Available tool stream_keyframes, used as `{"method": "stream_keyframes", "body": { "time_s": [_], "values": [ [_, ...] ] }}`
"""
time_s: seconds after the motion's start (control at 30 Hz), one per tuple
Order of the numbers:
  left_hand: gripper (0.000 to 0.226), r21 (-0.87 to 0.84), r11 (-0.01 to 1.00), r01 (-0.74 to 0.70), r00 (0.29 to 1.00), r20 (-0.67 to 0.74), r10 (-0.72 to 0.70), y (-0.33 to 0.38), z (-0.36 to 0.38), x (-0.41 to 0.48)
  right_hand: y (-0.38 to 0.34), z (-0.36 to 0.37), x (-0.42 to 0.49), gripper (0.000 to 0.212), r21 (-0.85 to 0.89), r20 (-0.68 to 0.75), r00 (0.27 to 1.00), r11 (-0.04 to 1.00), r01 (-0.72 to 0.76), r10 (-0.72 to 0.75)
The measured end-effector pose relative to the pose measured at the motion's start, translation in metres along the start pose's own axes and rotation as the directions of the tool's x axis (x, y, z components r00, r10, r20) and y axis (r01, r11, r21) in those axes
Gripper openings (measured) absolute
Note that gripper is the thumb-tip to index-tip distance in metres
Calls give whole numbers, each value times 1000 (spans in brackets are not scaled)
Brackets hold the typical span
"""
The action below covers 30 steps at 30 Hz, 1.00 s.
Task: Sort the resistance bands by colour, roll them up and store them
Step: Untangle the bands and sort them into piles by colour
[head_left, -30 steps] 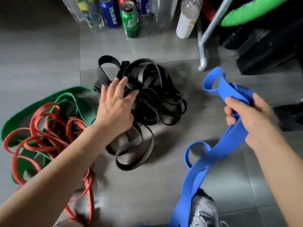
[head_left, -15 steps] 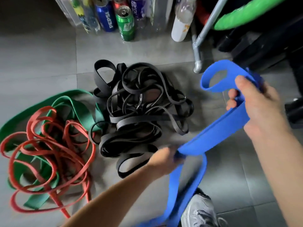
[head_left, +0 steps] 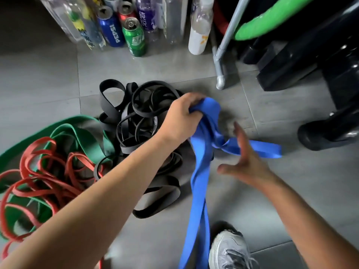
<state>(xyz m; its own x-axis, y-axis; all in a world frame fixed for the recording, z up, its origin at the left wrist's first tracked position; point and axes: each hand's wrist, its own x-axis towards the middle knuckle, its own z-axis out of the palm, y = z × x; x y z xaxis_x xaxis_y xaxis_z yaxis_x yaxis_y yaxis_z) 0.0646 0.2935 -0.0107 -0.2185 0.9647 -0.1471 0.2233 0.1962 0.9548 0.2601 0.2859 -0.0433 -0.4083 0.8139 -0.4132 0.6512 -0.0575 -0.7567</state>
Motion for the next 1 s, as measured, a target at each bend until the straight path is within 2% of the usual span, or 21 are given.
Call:
{"method": "stream_keyframes", "body": {
  "time_s": [0.03, 0.1, 0.17, 0.23, 0.27, 0.33, 0.4, 0.47, 0.53, 0.6, 0.67, 0.73, 0.83, 0.9, 1.0],
  "values": [
    [34, -148, 984, 99, 995, 4, -99, 11, 2, 1, -4, 11, 2, 132, 21, 64, 994, 996, 84, -85],
    [30, -434, 847, 306, 952, 117, -284, 31, 12, -2, -8, 31, 10, 126, 86, -16, 990, 987, 139, -138],
    [28, -556, 735, 388, 920, 186, -345, 40, 22, -4, -10, 44, 20, 89, 170, -213, 971, 974, 148, -110],
    [21, -597, 708, 376, 923, 172, -345, 40, 24, -3, -7, 42, 24, 30, 188, -403, 915, 976, 112, -28],
    [19, -601, 712, 363, 927, 157, -340, 37, 23, -3, -2, 36, 26, 24, 207, -460, 887, 976, 69, 35],
    [28, -567, 736, 369, 929, 198, -313, 29, 18, -5, 9, 16, 25, 33, 206, -483, 875, 976, 72, 37],
    [49, -432, 799, 418, 898, 327, -293, 28, 18, -12, 17, -9, 23, 25, 208, -517, 855, 975, 74, 45],
    [64, -318, 832, 455, 865, 380, -328, 29, 22, -17, 19, -36, 26, 16, 203, -597, 793, 979, 7, 118],
    [57, -314, 828, 464, 875, 308, -373, 29, 17, -19, 15, -65, 27, 22, 146, -702, 693, 985, -87, 166],
    [48, -301, 842, 448, 893, 203, -402, 22, -1, -23, -2, -93, 24, 34, -14, -803, 590, 987, -162, 85],
    [42, -225, 870, 438, 899, 122, -421, 6, -26, -33, -21, -112, 21, 46, -183, -836, 549, 946, -267, -6],
    [39, -157, 876, 457, 889, 60, -453, -11, -52, -50, -30, -117, 27, 57, -314, -801, 598, 872, -376, -30],
    [28, -123, 853, 508, 855, -47, -516, -31, -90, -87, -16, -89, 49, 86, -307, -630, 757, 839, -450, 175],
    [26, -126, 835, 535, 825, -137, -549, -47, -118, -115, -2, -48, 56, 99, -285, -466, 844, 857, -429, 267],
    [25, -115, 834, 540, 778, -310, -546, -72, -158, -150, 6, 16, 53, 97, -377, -330, 923, 868, -322, 198]
  ]
}}
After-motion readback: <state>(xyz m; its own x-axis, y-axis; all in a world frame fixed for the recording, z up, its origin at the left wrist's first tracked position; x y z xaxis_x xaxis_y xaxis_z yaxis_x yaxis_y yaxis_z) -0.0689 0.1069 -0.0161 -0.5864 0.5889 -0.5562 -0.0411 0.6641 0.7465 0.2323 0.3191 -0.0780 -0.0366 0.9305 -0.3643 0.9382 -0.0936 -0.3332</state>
